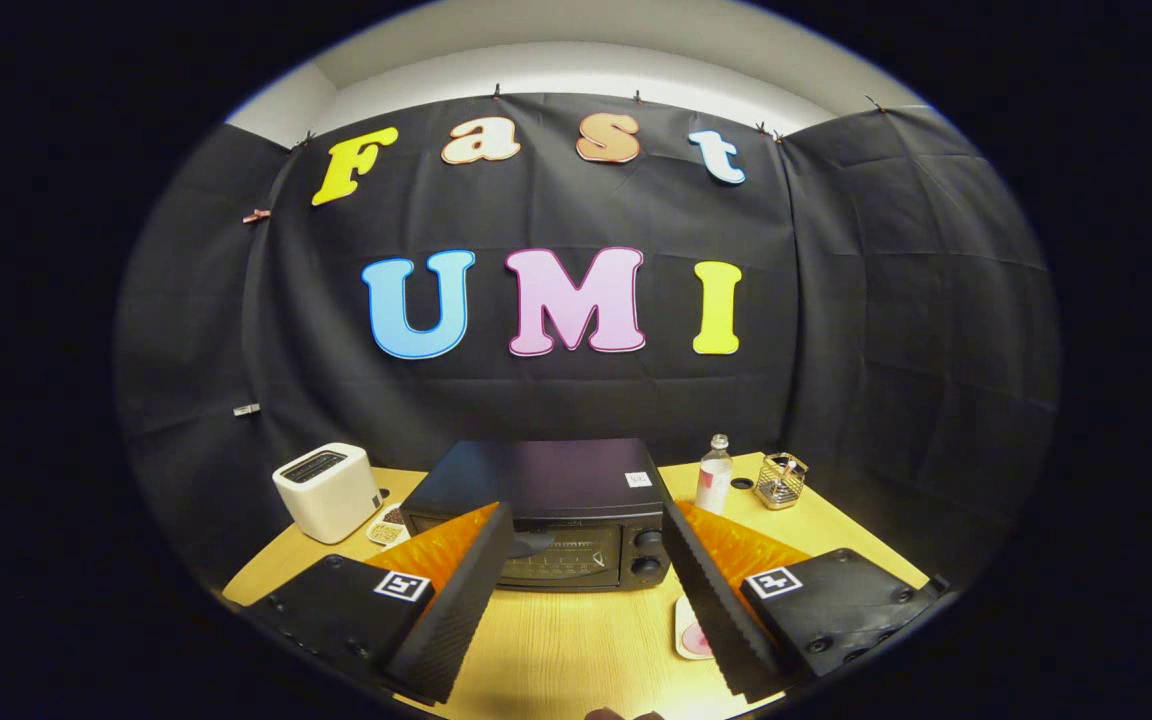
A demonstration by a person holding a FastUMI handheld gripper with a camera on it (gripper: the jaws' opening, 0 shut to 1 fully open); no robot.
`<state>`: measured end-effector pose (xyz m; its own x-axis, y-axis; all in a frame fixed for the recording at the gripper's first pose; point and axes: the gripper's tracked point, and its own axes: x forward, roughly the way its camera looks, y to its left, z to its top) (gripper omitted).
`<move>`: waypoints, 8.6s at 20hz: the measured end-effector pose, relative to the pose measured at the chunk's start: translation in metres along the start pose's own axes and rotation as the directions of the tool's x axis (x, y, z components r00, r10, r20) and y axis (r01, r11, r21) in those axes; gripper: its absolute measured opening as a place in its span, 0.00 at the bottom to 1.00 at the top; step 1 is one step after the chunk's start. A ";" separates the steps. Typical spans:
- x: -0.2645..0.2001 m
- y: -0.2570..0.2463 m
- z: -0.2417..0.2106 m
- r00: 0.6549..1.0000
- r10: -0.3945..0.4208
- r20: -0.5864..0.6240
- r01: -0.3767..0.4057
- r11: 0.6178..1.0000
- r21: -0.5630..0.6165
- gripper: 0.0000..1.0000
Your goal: Open the toaster oven, put the food inside, and close the toaster oven door.
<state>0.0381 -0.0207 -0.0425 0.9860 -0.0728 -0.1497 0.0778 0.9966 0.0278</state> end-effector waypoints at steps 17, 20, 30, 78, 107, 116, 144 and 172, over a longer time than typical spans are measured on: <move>0.133 0.070 -0.050 0.994 -0.005 -0.111 0.007 1.000 0.012 0.99; 0.148 0.077 -0.074 0.989 0.001 -0.148 0.002 1.000 0.016 0.99; 0.158 0.086 -0.121 0.969 0.019 -0.247 -0.025 0.999 -0.024 0.99; 0.005 -0.081 -0.169 0.883 0.080 -0.463 -0.087 0.996 0.005 0.99; 0.057 -0.229 -0.307 0.581 0.224 -0.782 0.049 0.950 0.308 0.96; 0.059 -0.249 -0.316 0.571 0.101 -0.815 0.043 0.987 0.153 0.18; 0.052 -0.227 -0.293 0.655 0.455 -0.604 0.328 0.548 0.769 0.06; 0.040 -0.017 -0.219 0.755 0.482 -0.445 0.228 0.444 0.867 0.06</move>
<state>0.0438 -0.0324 -0.2655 0.7162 0.4424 -0.5398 0.3870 0.3919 0.8346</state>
